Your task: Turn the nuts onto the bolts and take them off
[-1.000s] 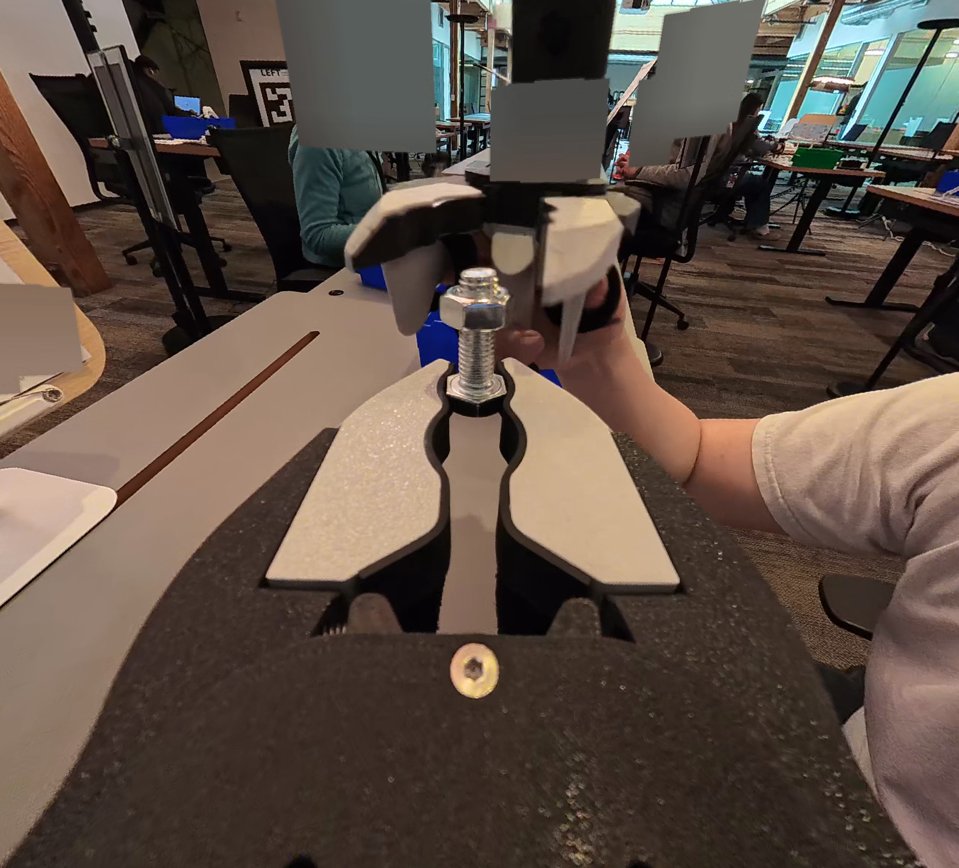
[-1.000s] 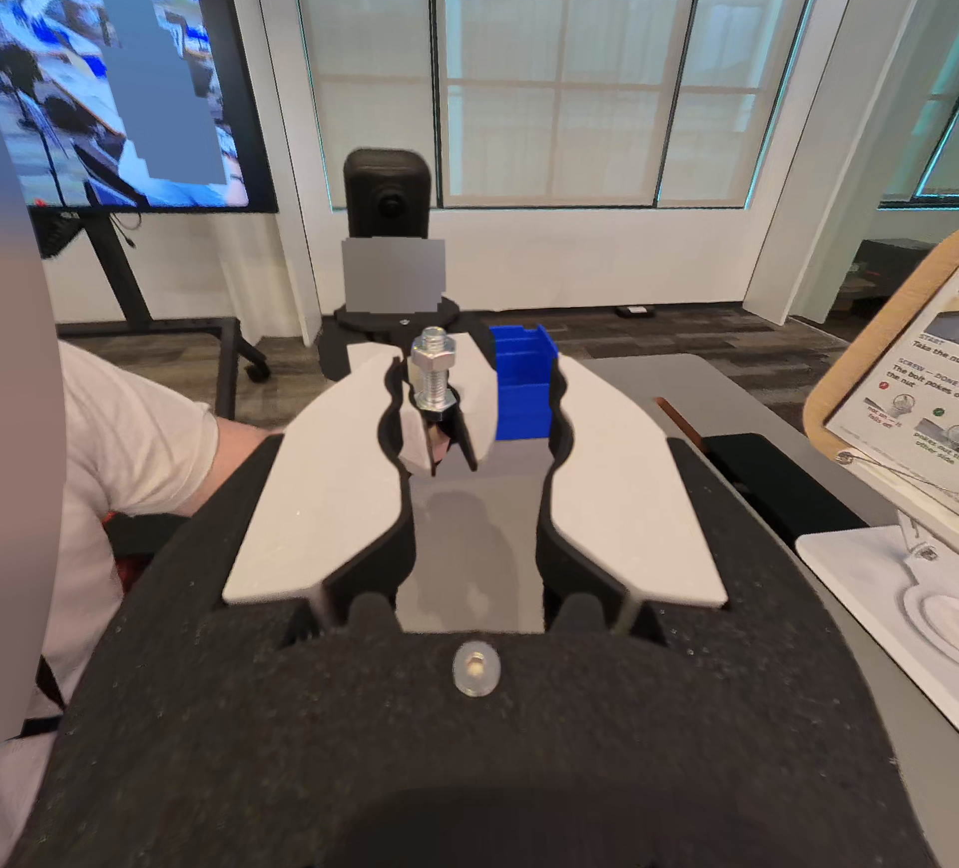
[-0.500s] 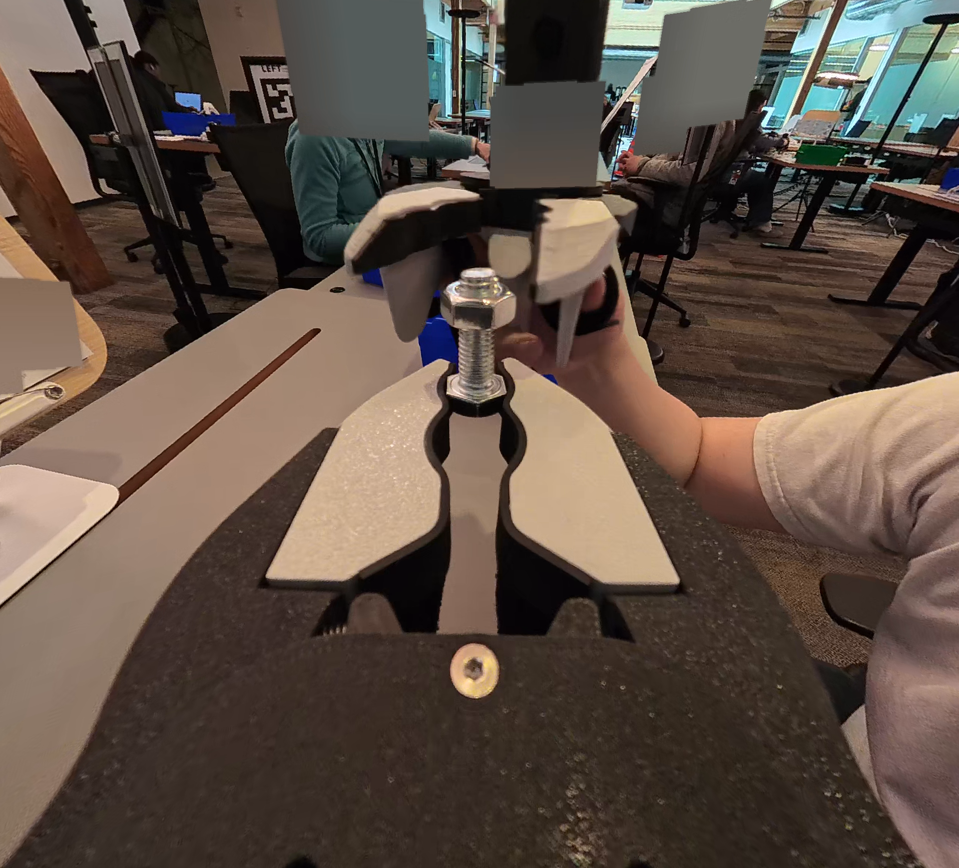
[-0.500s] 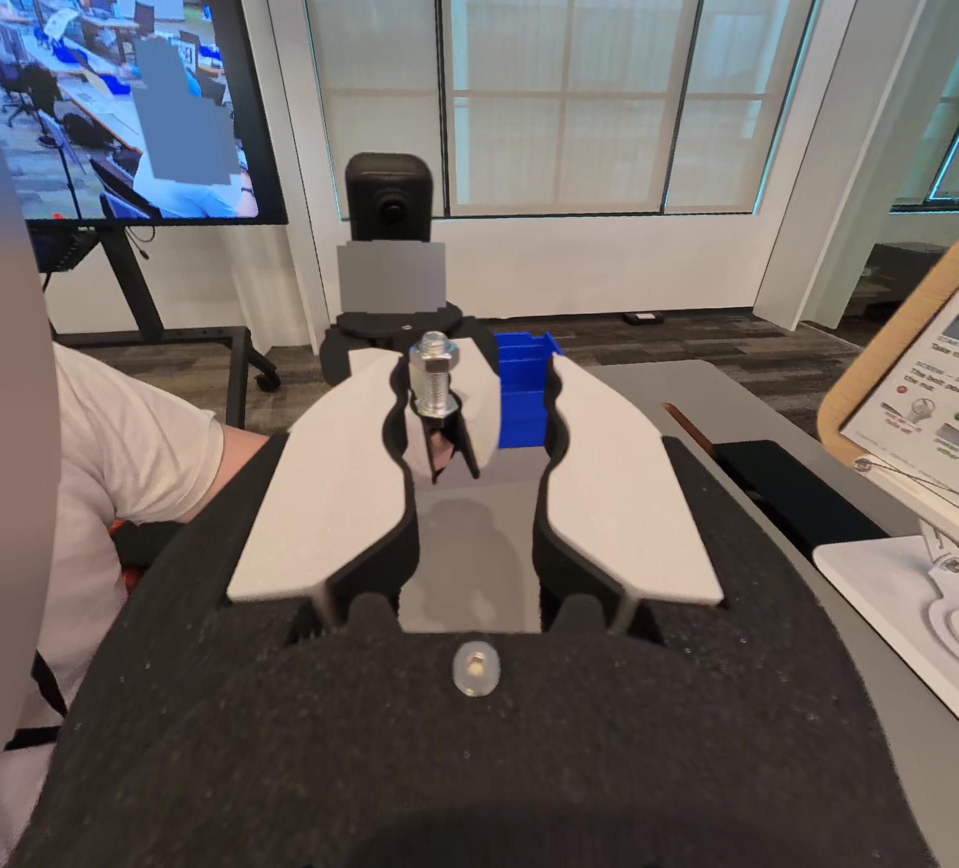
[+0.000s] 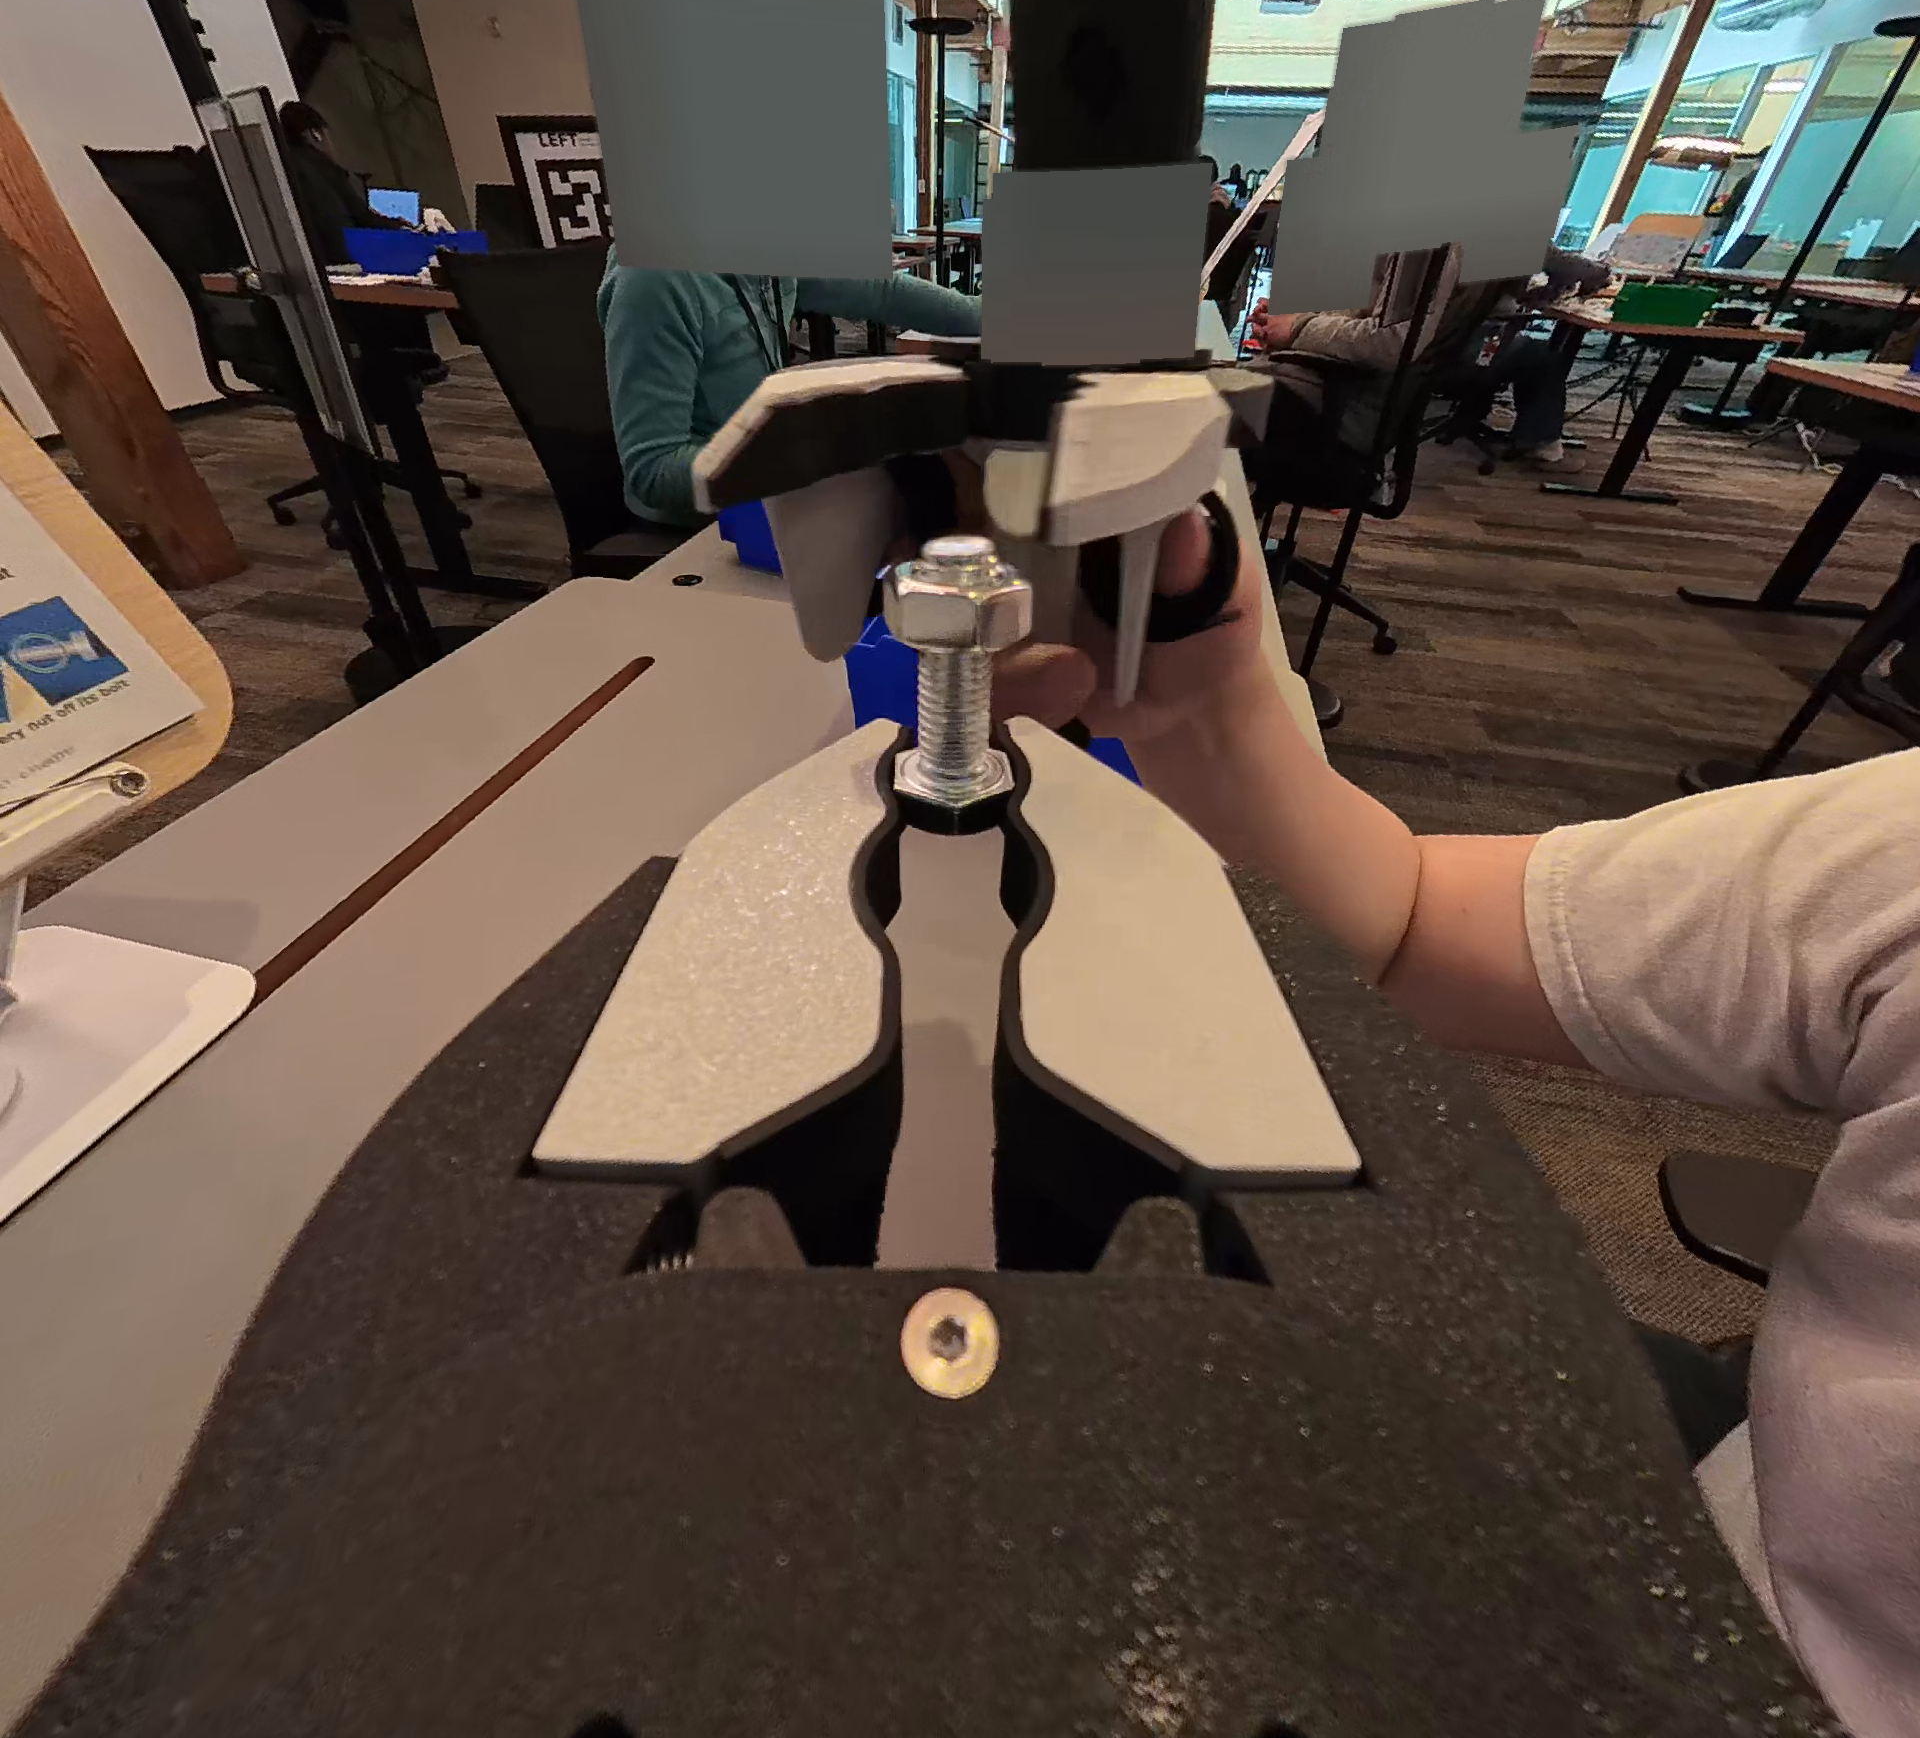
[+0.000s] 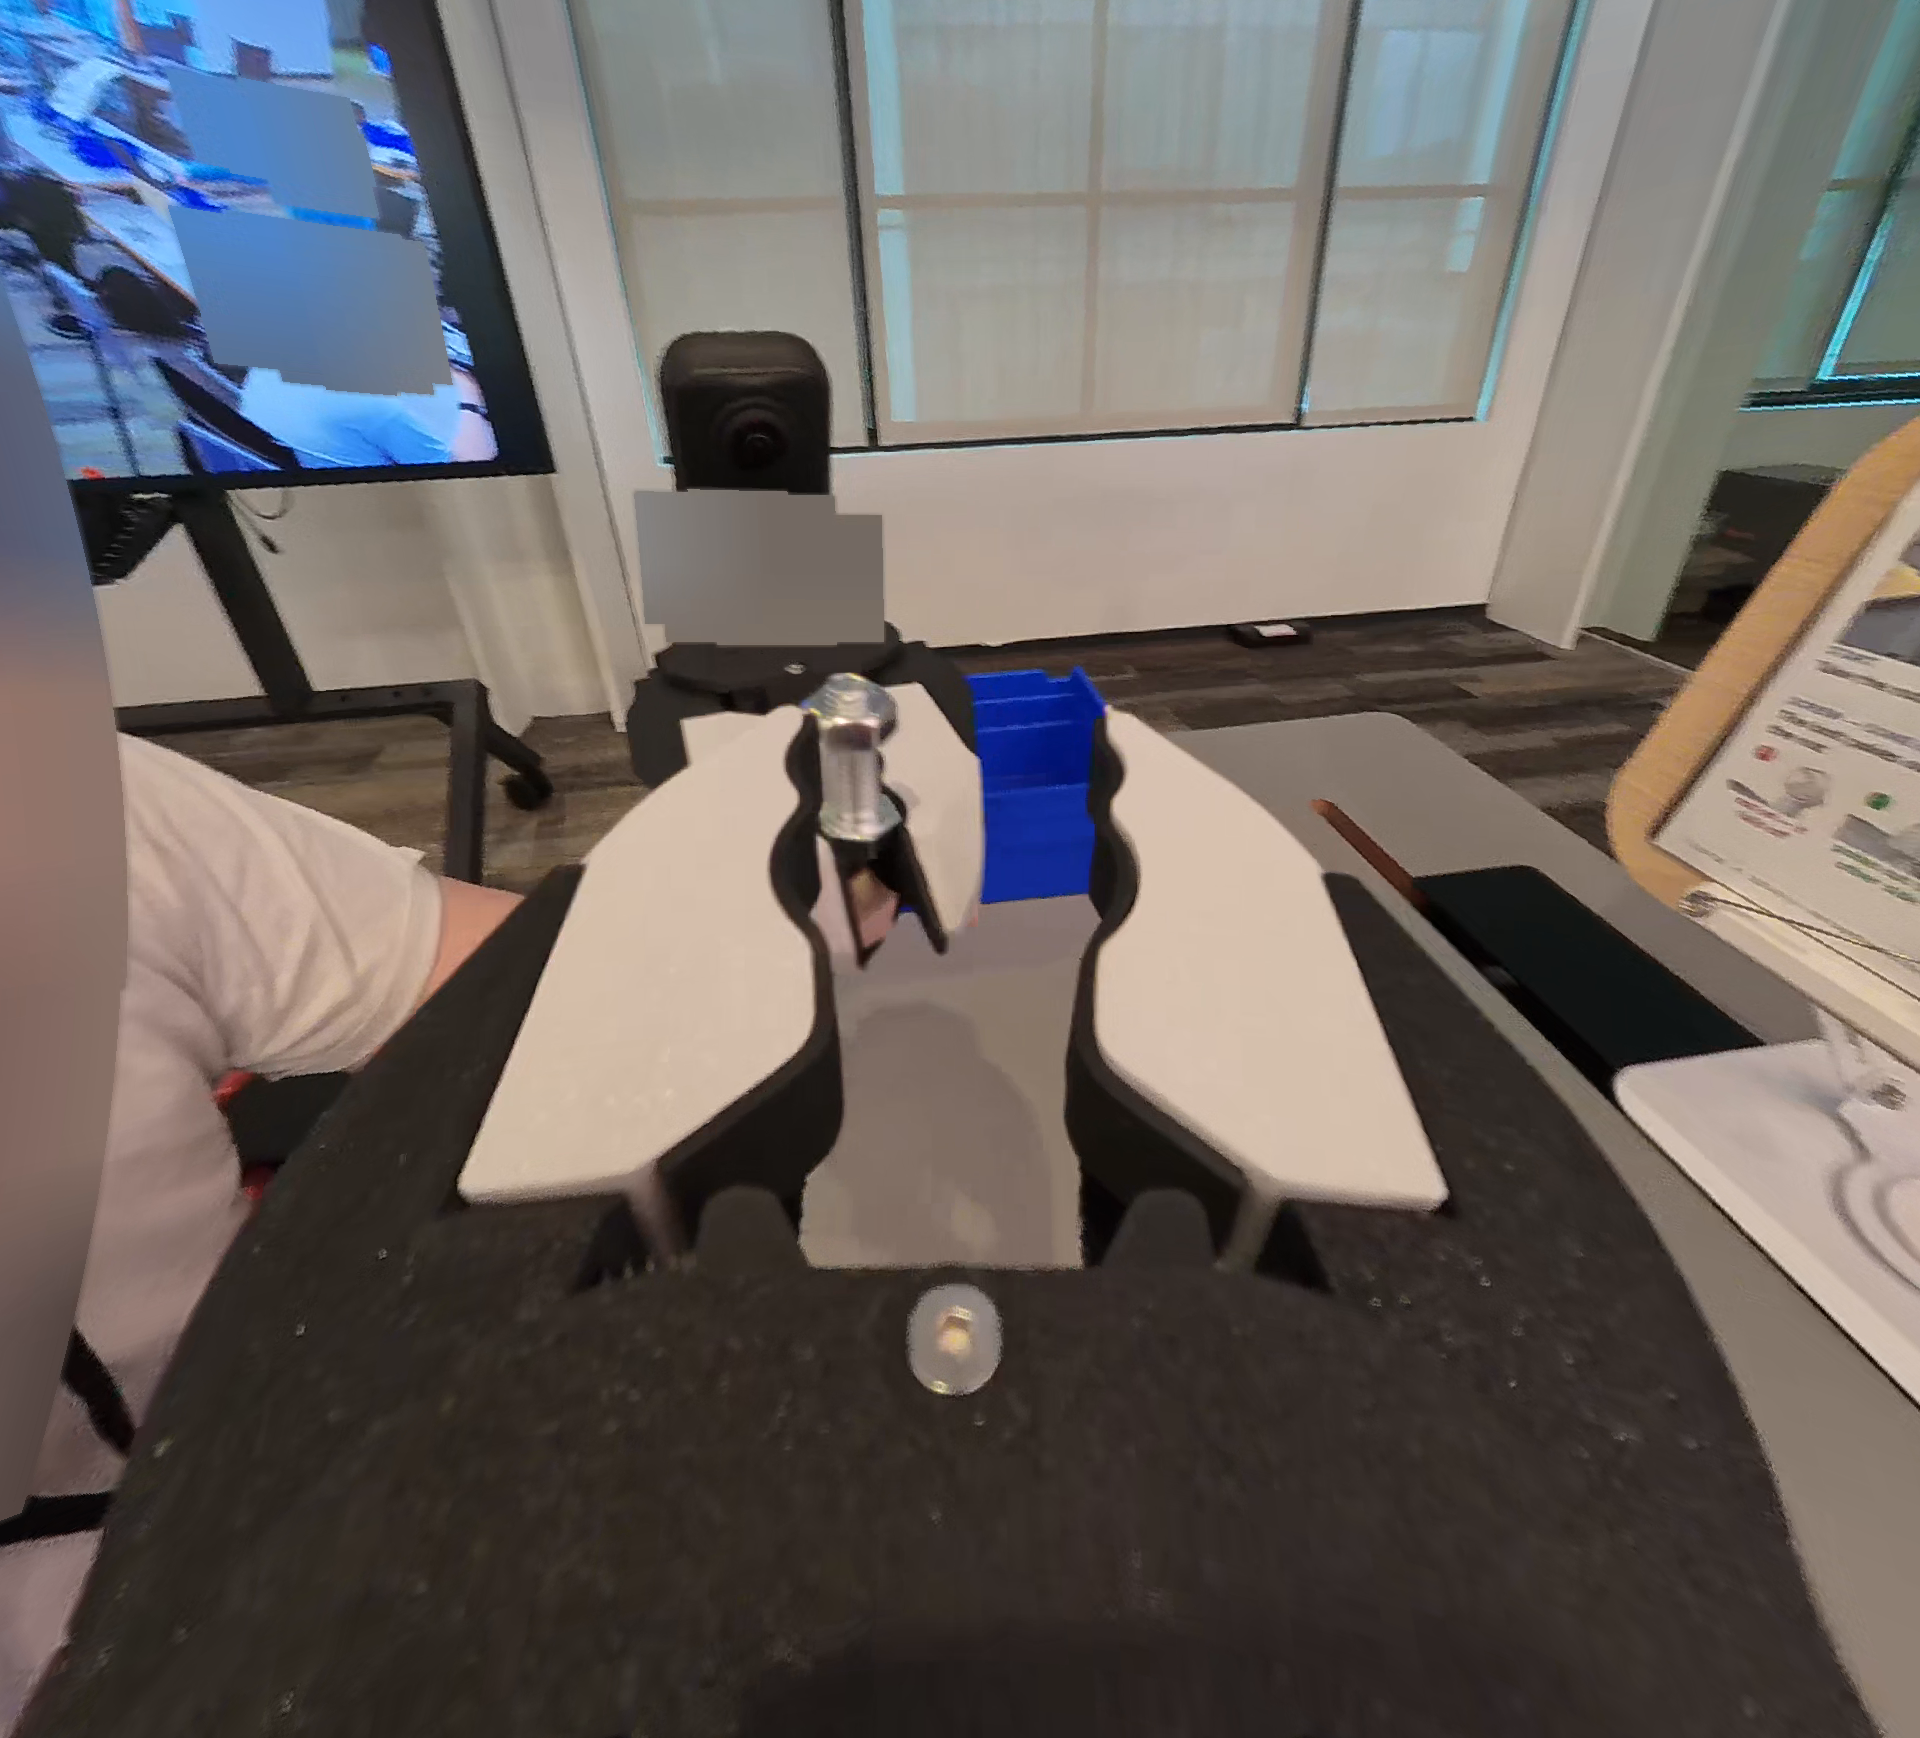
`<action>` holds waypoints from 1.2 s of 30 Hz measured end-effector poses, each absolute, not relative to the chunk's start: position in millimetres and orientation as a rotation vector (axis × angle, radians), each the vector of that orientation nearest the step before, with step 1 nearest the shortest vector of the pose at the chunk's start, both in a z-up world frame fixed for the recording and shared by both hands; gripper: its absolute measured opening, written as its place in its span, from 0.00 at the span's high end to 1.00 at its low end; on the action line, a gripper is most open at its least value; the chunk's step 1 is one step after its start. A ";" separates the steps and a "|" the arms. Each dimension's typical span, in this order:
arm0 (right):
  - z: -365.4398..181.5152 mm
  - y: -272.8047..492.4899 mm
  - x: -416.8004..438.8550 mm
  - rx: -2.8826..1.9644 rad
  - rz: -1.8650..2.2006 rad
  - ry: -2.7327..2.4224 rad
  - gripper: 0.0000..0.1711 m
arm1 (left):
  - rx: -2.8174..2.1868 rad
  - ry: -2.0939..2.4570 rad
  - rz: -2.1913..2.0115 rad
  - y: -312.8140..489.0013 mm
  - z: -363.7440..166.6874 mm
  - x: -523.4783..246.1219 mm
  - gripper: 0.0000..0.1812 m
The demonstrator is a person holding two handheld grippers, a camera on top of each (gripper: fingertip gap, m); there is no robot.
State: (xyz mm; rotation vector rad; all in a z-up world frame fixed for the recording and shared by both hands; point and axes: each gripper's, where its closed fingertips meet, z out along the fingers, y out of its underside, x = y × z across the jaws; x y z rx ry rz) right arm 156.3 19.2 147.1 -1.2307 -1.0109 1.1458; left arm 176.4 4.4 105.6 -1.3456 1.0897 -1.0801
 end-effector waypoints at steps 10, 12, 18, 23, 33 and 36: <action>138.5 28.8 156.1 -1.283 1.066 -1.011 0.73 | -1.346 1.075 -1.095 5.5 106.1 176.5 0.92; 139.8 32.6 160.9 -1.286 1.091 -0.991 0.73 | -1.346 1.071 -1.089 6.6 106.9 175.0 0.92; 141.2 16.9 147.5 -1.254 1.110 -1.032 0.71 | -1.357 1.087 -1.079 6.0 102.2 179.2 0.92; 138.9 27.3 154.9 -1.285 1.091 -1.007 0.71 | -1.353 1.076 -1.084 6.2 104.6 177.4 0.92; 136.8 13.0 142.4 -1.253 1.061 -1.077 0.72 | -1.357 1.096 -1.083 3.1 102.7 179.4 0.92; 139.0 19.7 148.5 -1.251 1.069 -1.047 0.71 | -1.355 1.089 -1.078 3.4 104.1 178.4 0.92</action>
